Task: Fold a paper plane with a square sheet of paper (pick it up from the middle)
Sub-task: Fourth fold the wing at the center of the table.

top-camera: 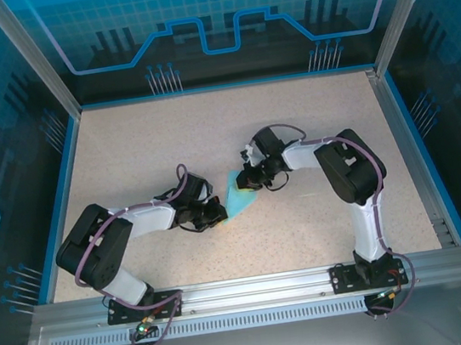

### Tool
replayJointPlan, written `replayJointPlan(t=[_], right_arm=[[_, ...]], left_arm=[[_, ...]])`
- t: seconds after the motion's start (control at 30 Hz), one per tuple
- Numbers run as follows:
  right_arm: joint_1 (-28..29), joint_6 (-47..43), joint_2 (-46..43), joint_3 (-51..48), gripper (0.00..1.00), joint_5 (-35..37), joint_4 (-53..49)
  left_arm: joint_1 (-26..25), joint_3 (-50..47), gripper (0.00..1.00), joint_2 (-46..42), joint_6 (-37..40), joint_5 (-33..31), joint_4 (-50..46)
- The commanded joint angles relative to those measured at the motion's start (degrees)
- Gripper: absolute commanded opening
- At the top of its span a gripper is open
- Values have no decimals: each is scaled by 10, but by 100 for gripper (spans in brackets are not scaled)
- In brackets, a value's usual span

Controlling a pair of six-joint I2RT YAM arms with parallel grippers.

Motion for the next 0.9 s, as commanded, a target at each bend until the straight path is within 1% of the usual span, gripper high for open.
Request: replayJointPlan(t=[0.0,0.13,0.27,0.37,0.47,0.57,0.67,0.77,0.87], right_arm=[[-46,-27,34,16,8,67,0],[-73,-23,49,35,8,72,-5],[-89,-23,50,57,8,87,-17],[-89,-25,37,72,8,86,-26],[-77,-27,-3,64,8,83,-28],[-49,-21,-58,27,9,77,-13],[-3,-23,-95,-3,9,84,-17],[46,-19,-107,-24,8,92,-21],[83,-11,-96,-32,8,98,-24]], left_arm=[[8,-46,0,32,0,-62,-131],[8,-46,0,32,1,-61,-130],[8,-45,0,31,2,-61,-132],[8,-41,0,31,3,-58,-131],[8,-37,0,31,3,-57,-129],[8,-36,0,29,1,-57,-127],[8,-35,0,29,1,-58,-126],[8,-34,0,31,1,-58,-126],[8,-32,0,33,0,-58,-126]])
